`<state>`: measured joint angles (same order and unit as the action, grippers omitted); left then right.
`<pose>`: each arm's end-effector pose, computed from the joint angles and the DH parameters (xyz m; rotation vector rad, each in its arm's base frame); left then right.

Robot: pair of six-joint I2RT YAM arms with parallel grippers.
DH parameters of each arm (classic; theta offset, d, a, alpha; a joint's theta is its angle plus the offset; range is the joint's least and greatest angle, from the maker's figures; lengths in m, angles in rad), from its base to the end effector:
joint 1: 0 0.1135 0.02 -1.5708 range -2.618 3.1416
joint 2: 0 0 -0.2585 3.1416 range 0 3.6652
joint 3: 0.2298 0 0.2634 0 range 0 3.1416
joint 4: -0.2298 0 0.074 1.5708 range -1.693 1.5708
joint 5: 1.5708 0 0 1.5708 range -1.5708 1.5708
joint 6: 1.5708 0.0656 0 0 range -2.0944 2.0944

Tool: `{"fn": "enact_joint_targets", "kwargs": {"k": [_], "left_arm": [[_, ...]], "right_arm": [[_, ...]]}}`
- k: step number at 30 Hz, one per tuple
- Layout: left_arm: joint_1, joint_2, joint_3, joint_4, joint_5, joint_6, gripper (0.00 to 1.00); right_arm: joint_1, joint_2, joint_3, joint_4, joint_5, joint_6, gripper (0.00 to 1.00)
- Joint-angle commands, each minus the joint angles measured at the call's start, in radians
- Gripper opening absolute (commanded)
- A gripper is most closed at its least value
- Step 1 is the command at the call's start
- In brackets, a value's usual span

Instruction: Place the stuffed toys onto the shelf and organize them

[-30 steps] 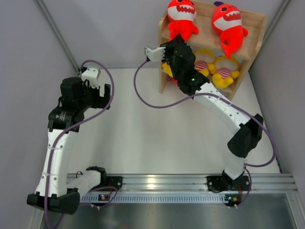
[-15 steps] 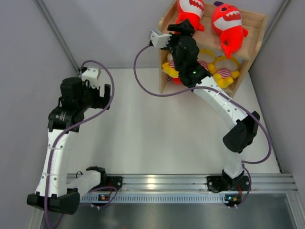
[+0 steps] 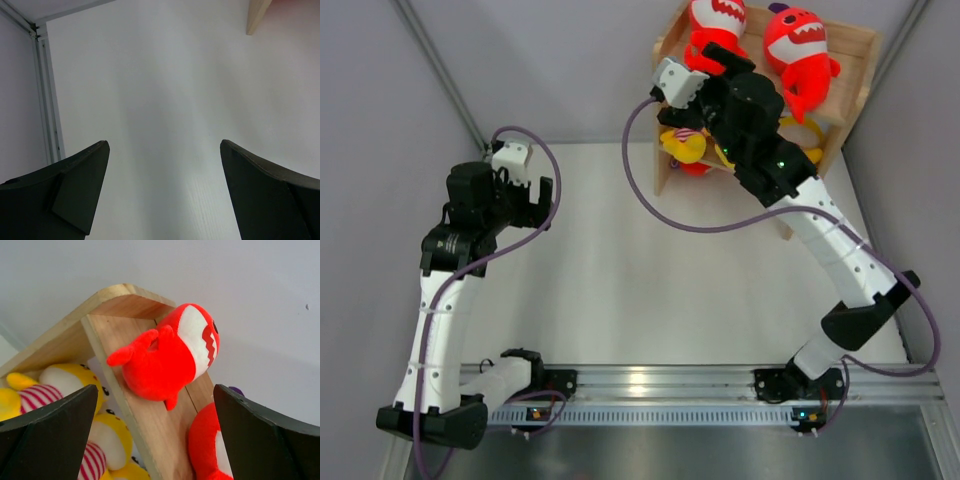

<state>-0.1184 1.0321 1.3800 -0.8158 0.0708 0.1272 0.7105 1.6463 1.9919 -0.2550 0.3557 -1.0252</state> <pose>0.2303 -0.0321 0.4163 0.2937 2.0168 -0.0666 0.3146 0.2406 0.5269 -0.9402 1.1782 -0.5163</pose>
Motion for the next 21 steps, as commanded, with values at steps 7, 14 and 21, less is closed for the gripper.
{"fn": "enact_joint_targets", "kwargs": {"k": [7, 14, 21], "left_arm": [[0.003, -0.027, -0.004, 0.015, 0.023, 0.009, 0.99], [0.003, -0.040, -0.010, 0.015, 0.038, 0.008, 0.98], [0.003, -0.047, -0.019, 0.017, 0.046, 0.008, 0.99]], "right_arm": [[-0.189, -0.209, 0.154, -0.147, -0.221, 0.514, 0.99], [-0.518, -0.077, 0.295, -0.296, -0.297, 0.753, 0.93], [-0.750, -0.002, 0.283, -0.280, -0.723, 0.965, 0.91]]}}
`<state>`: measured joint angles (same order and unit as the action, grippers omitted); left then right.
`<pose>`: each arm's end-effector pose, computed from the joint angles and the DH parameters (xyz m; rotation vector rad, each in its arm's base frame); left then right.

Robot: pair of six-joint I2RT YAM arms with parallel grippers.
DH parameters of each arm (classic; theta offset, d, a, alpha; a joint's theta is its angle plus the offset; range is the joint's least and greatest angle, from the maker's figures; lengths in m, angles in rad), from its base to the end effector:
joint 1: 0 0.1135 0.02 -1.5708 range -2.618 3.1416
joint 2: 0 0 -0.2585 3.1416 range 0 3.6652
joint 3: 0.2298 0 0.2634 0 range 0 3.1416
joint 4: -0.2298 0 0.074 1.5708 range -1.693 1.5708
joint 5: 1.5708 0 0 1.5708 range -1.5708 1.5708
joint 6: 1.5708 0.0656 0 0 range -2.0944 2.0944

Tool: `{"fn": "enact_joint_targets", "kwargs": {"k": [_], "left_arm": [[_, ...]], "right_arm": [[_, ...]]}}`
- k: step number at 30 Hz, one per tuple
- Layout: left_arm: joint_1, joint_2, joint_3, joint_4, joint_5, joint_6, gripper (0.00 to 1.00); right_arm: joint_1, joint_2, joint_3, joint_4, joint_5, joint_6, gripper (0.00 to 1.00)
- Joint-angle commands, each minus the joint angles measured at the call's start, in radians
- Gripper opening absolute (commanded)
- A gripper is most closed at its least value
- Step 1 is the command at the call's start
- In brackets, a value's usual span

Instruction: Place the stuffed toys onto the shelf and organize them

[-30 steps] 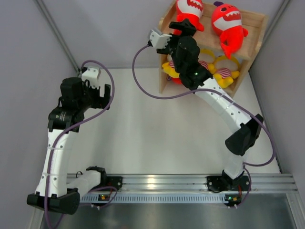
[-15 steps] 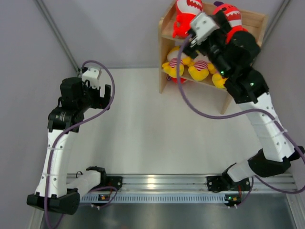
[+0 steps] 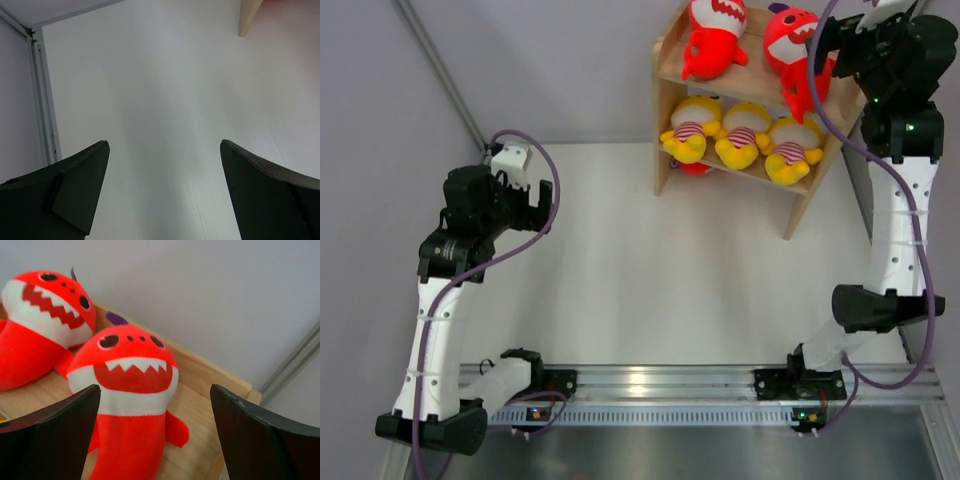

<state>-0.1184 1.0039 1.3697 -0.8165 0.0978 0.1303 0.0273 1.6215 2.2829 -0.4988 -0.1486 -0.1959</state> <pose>0.2223 -0.0329 0.4187 0.3120 1.9961 -0.0913 0.3353 0.0189 0.5990 -0.2788 1.3823 -0.0351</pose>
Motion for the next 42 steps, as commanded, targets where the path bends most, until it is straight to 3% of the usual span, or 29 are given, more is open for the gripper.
{"fn": "enact_joint_targets", "kwargs": {"k": [1, 8, 11, 12, 15, 20, 26, 32, 40, 41, 42], "left_arm": [[0.003, -0.018, -0.008, 0.017, 0.019, 0.005, 0.98], [0.003, -0.014, -0.004, 0.017, 0.017, 0.006, 0.98], [0.003, -0.014, -0.004, 0.017, 0.013, 0.009, 0.98], [0.003, -0.016, -0.004, 0.016, 0.014, 0.009, 0.99], [0.003, -0.013, -0.004, 0.016, 0.013, 0.012, 0.99], [0.003, -0.016, -0.006, 0.017, 0.014, 0.014, 0.98], [0.003, -0.024, -0.011, 0.017, 0.011, 0.017, 0.98], [0.003, -0.030, -0.009, 0.016, 0.011, 0.022, 0.99], [0.003, -0.036, -0.014, 0.016, 0.002, 0.026, 0.99], [0.003, -0.036, -0.014, 0.016, 0.002, 0.028, 0.99], [0.003, -0.036, -0.014, 0.016, 0.003, 0.026, 0.99]], "right_arm": [[-0.075, 0.031, -0.010, -0.032, -0.220, 0.150, 0.88], [-0.087, 0.061, -0.043, 0.014, -0.316, 0.188, 0.62], [-0.087, 0.067, -0.045, 0.009, -0.344, 0.188, 0.40], [-0.087, 0.063, -0.046, 0.008, -0.357, 0.219, 0.25], [-0.087, 0.041, -0.068, 0.016, -0.344, 0.228, 0.00], [-0.093, -0.041, -0.117, 0.057, -0.215, 0.280, 0.00], [-0.109, -0.216, -0.333, 0.213, 0.134, 0.403, 0.00], [-0.109, -0.186, -0.316, 0.192, 0.176, 0.409, 0.00], [-0.109, -0.157, -0.315, 0.206, 0.109, 0.409, 0.00], [-0.109, -0.155, -0.313, 0.207, 0.097, 0.409, 0.01], [-0.109, -0.149, -0.309, 0.204, 0.090, 0.405, 0.15]]}}
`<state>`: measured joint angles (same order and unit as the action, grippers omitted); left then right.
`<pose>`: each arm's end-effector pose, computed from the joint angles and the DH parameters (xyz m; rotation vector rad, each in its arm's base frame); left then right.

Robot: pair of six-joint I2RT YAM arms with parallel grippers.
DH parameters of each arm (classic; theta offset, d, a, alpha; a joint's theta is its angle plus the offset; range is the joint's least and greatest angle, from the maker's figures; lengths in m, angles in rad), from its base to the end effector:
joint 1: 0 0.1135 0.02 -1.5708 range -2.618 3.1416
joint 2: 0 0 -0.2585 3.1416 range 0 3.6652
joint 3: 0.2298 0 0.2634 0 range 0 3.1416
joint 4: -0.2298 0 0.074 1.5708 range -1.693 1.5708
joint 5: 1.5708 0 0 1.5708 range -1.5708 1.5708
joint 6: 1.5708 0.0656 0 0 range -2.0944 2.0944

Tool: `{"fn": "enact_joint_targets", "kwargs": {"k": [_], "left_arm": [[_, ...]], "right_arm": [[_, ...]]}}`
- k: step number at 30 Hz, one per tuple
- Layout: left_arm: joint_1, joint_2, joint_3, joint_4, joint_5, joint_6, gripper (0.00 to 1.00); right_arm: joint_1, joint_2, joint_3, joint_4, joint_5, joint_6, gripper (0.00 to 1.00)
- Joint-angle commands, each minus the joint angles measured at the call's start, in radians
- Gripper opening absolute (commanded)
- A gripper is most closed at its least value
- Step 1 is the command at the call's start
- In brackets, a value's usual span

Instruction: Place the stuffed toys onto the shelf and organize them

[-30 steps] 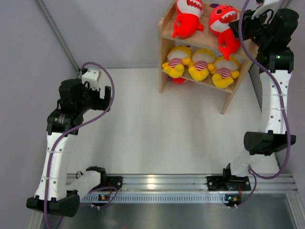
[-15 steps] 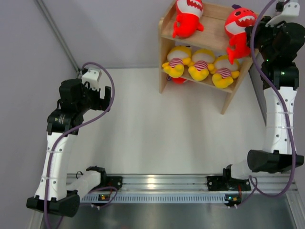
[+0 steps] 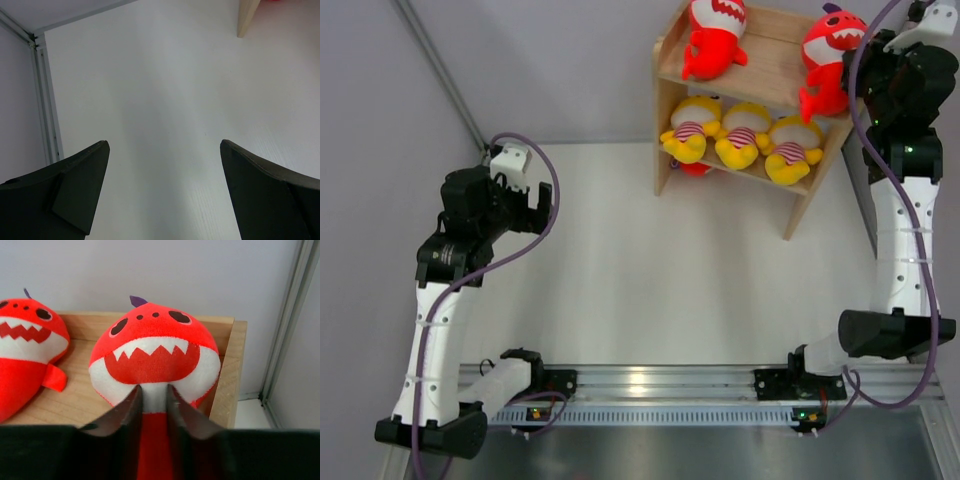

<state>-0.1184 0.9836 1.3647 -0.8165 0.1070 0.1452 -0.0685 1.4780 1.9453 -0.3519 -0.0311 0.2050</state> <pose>0.2164 -0.0328 0.4211 0.3311 1.9771 -0.0902 0.3360 -0.0210 0.5561 0.1734 1.4465 0.1341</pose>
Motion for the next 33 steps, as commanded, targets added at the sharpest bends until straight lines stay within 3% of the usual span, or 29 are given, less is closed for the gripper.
{"fn": "enact_joint_targets", "kwargs": {"k": [1, 2, 4, 5, 9, 11, 15, 18, 20, 23, 25, 27, 30, 31, 33], "left_arm": [[0.003, -0.016, -0.009, 0.016, -0.006, 0.013, 0.99], [0.003, -0.017, -0.009, 0.013, -0.004, 0.013, 0.99], [0.003, -0.019, -0.007, 0.008, -0.006, 0.014, 0.99], [0.003, -0.019, -0.007, 0.008, -0.004, 0.014, 0.99], [0.003, -0.017, -0.007, 0.007, -0.010, 0.022, 0.99], [0.003, -0.013, -0.007, 0.007, -0.012, 0.024, 0.99], [0.003, -0.005, -0.006, 0.007, -0.015, 0.025, 0.98], [0.005, -0.008, -0.013, 0.007, -0.020, 0.031, 0.98], [0.013, -0.014, -0.030, 0.007, -0.033, 0.037, 0.99], [0.025, -0.017, -0.062, 0.007, -0.070, 0.048, 0.99], [0.029, -0.025, -0.085, 0.008, -0.082, 0.057, 0.98], [0.033, -0.028, -0.101, 0.007, -0.095, 0.063, 0.98], [0.034, -0.029, -0.122, 0.007, -0.096, 0.070, 0.99], [0.034, -0.029, -0.128, 0.008, -0.096, 0.071, 0.99], [0.036, -0.028, -0.133, 0.008, -0.096, 0.071, 0.99]], "right_arm": [[-0.013, -0.001, 0.041, 0.041, -0.032, -0.001, 0.31], [-0.013, 0.002, 0.050, 0.028, -0.032, -0.009, 0.64], [-0.013, -0.002, 0.066, 0.005, -0.024, -0.033, 0.92], [-0.011, -0.011, 0.061, 0.008, -0.006, -0.039, 0.99], [0.010, -0.123, 0.018, 0.056, 0.052, -0.168, 1.00], [0.091, -0.177, -0.032, 0.111, 0.121, -0.267, 0.99], [0.384, -0.278, -0.086, 0.143, 0.203, -0.505, 0.99], [0.528, -0.317, -0.161, 0.102, 0.070, -0.596, 1.00], [0.603, -0.350, -0.328, 0.088, -0.106, -0.738, 0.99], [0.790, -0.367, -0.625, 0.132, -0.147, -0.957, 0.99], [0.897, -0.346, -0.809, 0.253, -0.116, -0.996, 0.97], [0.929, -0.263, -0.868, 0.287, -0.093, -1.000, 0.92], [0.931, -0.086, -0.896, 0.344, 0.072, -1.012, 0.79], [0.929, -0.035, -0.899, 0.403, 0.203, -1.024, 0.76], [0.917, 0.112, -0.895, 0.572, 0.327, -1.073, 0.76]]}}
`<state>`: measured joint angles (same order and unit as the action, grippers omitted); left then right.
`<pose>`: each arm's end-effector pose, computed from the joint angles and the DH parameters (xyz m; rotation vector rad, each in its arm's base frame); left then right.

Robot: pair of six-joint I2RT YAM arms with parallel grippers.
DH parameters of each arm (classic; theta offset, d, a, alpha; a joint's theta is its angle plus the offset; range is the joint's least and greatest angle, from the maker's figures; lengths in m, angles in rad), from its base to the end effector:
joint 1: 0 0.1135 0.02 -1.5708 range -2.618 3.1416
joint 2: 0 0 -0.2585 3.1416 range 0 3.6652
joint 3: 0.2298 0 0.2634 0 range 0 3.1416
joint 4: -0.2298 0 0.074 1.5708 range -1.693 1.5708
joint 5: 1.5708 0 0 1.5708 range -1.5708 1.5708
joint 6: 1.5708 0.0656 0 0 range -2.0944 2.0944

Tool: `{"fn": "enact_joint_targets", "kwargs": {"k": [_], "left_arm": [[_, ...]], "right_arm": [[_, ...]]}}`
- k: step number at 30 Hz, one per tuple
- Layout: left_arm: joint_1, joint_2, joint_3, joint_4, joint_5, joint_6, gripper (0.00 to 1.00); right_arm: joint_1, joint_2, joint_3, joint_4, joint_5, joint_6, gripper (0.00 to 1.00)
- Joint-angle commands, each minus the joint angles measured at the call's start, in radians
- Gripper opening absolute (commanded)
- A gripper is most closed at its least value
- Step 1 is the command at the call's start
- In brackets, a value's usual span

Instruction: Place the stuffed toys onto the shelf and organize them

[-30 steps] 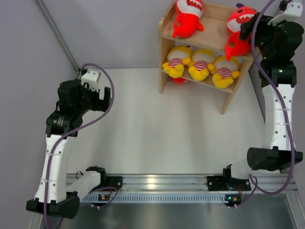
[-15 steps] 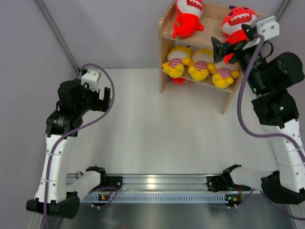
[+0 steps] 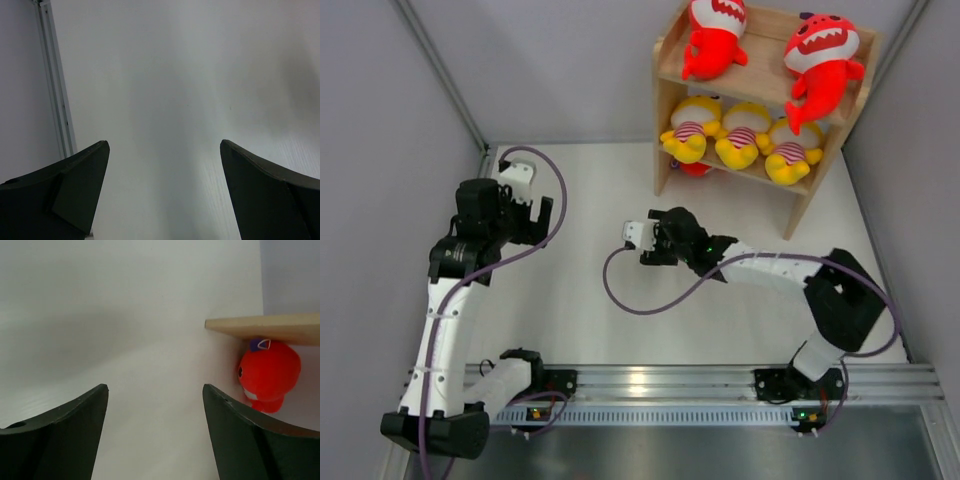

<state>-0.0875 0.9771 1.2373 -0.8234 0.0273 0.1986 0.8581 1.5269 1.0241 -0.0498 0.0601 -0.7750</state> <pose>0.2248 -0.0215 0.3772 0.3201 2.1098 0.0362 0.2521 0.2857 0.2275 -1.5221 1.4790 -0.0145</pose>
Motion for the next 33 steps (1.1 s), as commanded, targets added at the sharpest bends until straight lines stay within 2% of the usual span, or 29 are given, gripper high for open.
{"fn": "enact_joint_targets", "kwargs": {"k": [1, 2, 4, 6, 9, 13, 20, 25, 28, 31, 32, 33], "left_arm": [[0.005, -0.021, -0.009, 0.015, -0.017, 0.018, 0.99], [0.005, -0.021, -0.010, 0.013, -0.017, 0.021, 0.99], [0.005, -0.018, -0.013, 0.015, -0.017, 0.022, 0.99], [0.005, -0.017, -0.016, 0.013, -0.017, 0.028, 0.98], [0.005, -0.008, -0.015, 0.013, -0.050, 0.032, 0.99], [0.005, 0.021, -0.003, 0.013, -0.059, 0.030, 0.99], [0.006, 0.063, 0.017, 0.009, -0.072, 0.030, 0.99], [0.008, 0.078, 0.027, 0.007, -0.089, 0.033, 0.99], [0.009, 0.083, 0.031, 0.009, -0.090, 0.033, 0.98], [0.011, 0.086, 0.036, 0.009, -0.090, 0.035, 0.99], [0.011, 0.086, 0.037, 0.007, -0.090, 0.033, 0.99], [0.012, 0.086, 0.039, 0.007, -0.089, 0.035, 0.99]], "right_arm": [[-0.020, 0.112, 0.040, 0.330, 0.329, -0.116, 0.77], [-0.036, 0.215, 0.054, 0.455, 0.377, -0.163, 0.78], [-0.083, 0.318, 0.126, 0.539, 0.488, -0.220, 0.80], [-0.131, 0.456, 0.177, 0.638, 0.529, -0.302, 0.84], [-0.184, 0.593, 0.269, 0.702, 0.557, -0.383, 0.93], [-0.237, 0.720, 0.382, 0.772, 0.583, -0.446, 0.96], [-0.297, 0.822, 0.464, 0.757, 0.535, -0.509, 1.00], [-0.321, 0.854, 0.589, 0.607, 0.512, -0.477, 0.99], [-0.335, 0.872, 0.625, 0.535, 0.501, -0.486, 0.94], [-0.344, 0.886, 0.660, 0.478, 0.500, -0.478, 0.57], [-0.347, 0.888, 0.669, 0.466, 0.501, -0.469, 0.48], [-0.353, 0.891, 0.691, 0.417, 0.501, -0.465, 0.47]]}}
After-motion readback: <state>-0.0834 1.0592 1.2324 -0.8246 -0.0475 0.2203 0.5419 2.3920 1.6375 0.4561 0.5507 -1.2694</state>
